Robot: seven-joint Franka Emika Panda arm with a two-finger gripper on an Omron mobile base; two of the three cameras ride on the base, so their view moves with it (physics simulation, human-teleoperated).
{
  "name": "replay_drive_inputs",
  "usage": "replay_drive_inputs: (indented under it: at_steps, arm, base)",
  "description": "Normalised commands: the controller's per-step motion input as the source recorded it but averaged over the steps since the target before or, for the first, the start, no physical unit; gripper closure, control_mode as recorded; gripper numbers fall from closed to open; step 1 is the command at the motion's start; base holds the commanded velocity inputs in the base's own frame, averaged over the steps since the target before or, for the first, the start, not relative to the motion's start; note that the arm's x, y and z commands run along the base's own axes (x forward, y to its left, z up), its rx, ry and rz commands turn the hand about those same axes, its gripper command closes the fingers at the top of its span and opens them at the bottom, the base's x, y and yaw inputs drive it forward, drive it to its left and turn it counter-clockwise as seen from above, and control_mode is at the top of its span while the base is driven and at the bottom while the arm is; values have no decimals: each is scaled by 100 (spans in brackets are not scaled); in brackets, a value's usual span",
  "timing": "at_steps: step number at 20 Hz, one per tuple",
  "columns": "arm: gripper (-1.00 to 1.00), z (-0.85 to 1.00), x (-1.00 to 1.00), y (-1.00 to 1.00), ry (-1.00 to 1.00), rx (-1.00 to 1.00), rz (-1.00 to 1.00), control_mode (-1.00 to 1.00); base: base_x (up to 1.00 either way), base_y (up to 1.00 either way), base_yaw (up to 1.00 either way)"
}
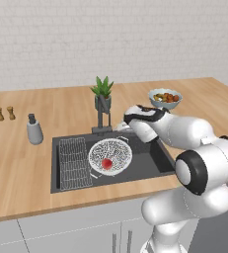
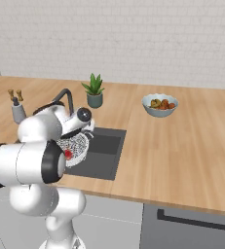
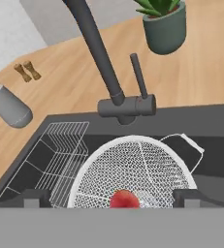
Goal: Put the colander in the sink, put the peach in the colander, and turn on the sink faucet and pour water over the colander.
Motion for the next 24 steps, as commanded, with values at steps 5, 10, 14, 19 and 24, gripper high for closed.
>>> replay_drive_inputs:
  at_steps: [5, 10, 14, 19, 24]
  arm:
    - [-100, 3, 38, -5, -15, 7, 2, -100]
    - [-100, 0, 0, -1, -8, 3, 10, -100]
    - [-100, 0, 0, -4, -24, 0, 9, -100]
    - [-100, 21, 21, -11, -23, 0, 5, -100]
    - [-100, 2, 36, -22, -24, 2, 1, -100]
  base:
    - [0, 0, 0]
    - [0, 0, 0]
    - [0, 0, 0]
    - [0, 0, 0]
    - [0, 0, 0]
